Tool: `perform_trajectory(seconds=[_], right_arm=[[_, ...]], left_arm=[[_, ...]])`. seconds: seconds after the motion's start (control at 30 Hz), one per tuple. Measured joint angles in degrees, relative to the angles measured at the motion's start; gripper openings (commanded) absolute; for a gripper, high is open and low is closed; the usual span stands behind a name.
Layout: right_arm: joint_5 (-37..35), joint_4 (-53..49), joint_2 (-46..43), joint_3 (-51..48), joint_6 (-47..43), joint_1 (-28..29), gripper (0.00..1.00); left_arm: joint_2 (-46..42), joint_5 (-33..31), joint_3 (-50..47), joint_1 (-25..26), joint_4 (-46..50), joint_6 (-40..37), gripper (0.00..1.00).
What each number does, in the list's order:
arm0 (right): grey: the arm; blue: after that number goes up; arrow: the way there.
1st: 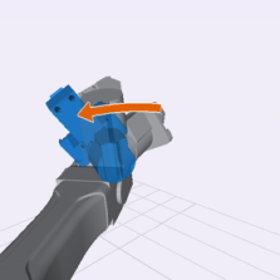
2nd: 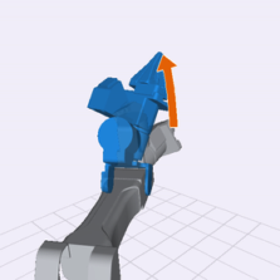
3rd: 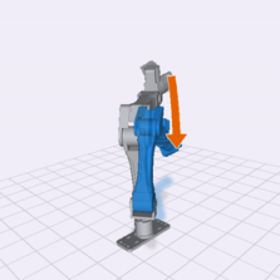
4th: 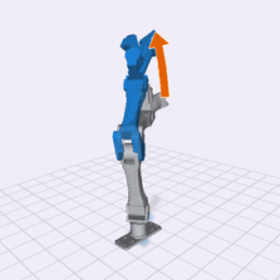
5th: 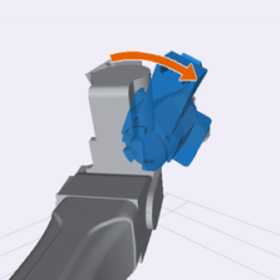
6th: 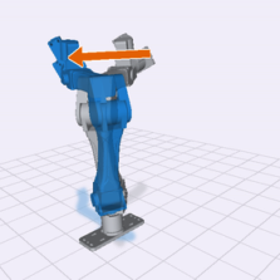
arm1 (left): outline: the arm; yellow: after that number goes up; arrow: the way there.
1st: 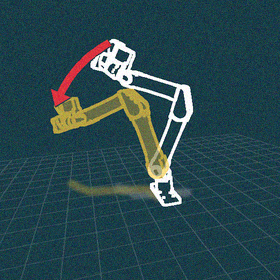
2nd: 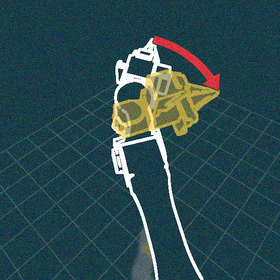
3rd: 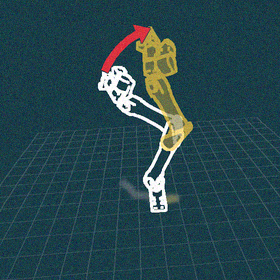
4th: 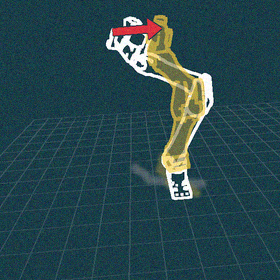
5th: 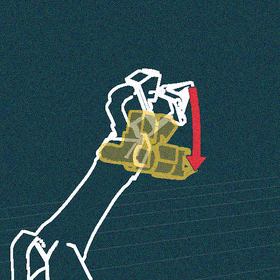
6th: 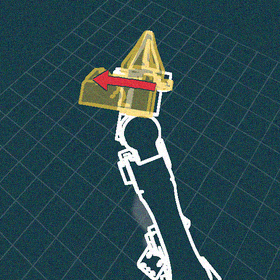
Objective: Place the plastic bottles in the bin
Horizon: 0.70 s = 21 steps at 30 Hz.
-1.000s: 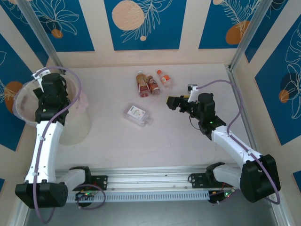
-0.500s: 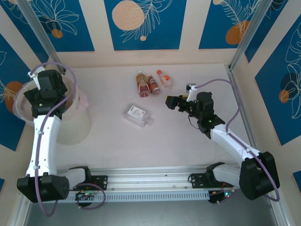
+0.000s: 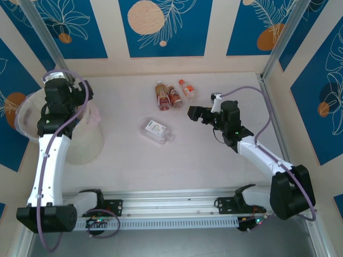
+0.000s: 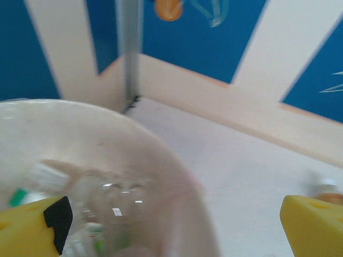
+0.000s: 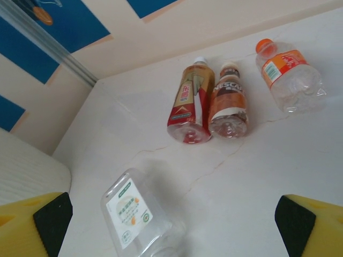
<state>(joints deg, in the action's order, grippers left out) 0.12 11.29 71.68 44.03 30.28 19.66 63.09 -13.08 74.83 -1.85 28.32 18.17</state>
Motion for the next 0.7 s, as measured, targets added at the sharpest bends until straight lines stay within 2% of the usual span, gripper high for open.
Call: perform_trajectory(seconds=[0.2,0.4,0.5,0.7], right_arm=[[-1.09,-10.38,10.49,11.67,-0.07,-2.03,1.0],[-1.86,-23.61,27.96,31.78,-3.56,-3.56,0.96],[-4.04,-29.16,37.27,42.45,-8.13,-3.72,0.96],[-4.66,-40.48,53.18,62.86,-21.05,-5.55,0.94]], left_arm=[[-4.09,21.42,-5.92,0.11,-11.43,5.86,1.0],[-4.57,40.0,-10.32,0.17,-21.05,12.35,1.0],[-4.9,44.59,-11.47,0.22,-22.18,13.05,1.0],[-8.02,46.29,-14.38,0.26,-21.51,12.79,1.0]])
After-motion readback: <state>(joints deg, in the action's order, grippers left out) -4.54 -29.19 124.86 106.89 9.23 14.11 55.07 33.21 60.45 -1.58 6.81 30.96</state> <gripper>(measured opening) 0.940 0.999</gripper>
